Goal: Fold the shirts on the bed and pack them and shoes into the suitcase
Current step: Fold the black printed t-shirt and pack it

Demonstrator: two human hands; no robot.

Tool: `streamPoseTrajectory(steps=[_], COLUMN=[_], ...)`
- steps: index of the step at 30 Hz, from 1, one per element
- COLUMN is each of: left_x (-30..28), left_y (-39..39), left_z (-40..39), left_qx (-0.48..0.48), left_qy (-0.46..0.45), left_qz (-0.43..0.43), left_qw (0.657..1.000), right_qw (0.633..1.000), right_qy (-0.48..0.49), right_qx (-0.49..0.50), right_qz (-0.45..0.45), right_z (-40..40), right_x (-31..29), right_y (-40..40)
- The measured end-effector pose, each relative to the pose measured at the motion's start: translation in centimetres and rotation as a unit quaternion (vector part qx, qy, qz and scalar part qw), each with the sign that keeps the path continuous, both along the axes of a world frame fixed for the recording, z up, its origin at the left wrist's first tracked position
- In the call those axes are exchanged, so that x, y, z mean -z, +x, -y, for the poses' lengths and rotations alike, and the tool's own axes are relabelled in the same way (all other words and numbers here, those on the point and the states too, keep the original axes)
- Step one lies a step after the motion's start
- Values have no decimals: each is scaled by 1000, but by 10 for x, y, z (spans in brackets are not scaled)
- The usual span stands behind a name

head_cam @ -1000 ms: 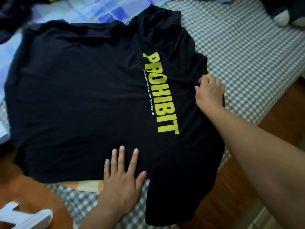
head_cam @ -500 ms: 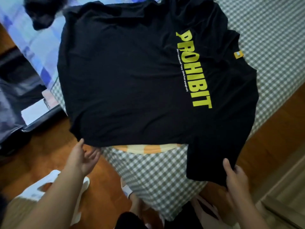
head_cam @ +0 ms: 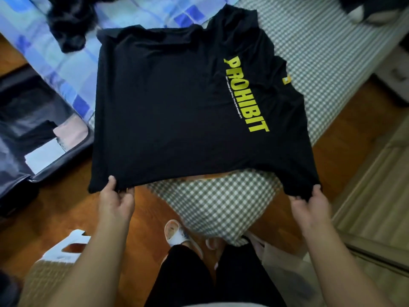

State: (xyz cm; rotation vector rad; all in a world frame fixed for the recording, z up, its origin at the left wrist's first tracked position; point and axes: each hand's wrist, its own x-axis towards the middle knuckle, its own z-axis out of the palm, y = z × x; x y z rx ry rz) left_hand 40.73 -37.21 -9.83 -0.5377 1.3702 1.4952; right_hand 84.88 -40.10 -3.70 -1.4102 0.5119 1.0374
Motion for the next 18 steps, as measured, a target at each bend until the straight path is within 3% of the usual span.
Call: streamPoseTrajectory(steps=[2, 6, 13, 18], left_x=[-6, -19, -47, -64], left_y=[-7, -18, -20, -18], left_z=[8, 35, 91, 65], left_qx=[42, 84, 103, 84], left_qy=[-58, -115, -151, -93], left_qz=[-20, -31, -22, 6], left_qw=[997, 989, 983, 992], right_qw=[997, 985, 977, 981], right_qy=[-62, -168, -187, -146], right_qx=[-11, -27, -105, -128], right_qz=[41, 11, 23, 10], right_z=[0, 28, 74, 18], right_x=[-10, -11, -41, -68], right_y=[0, 24, 19, 17])
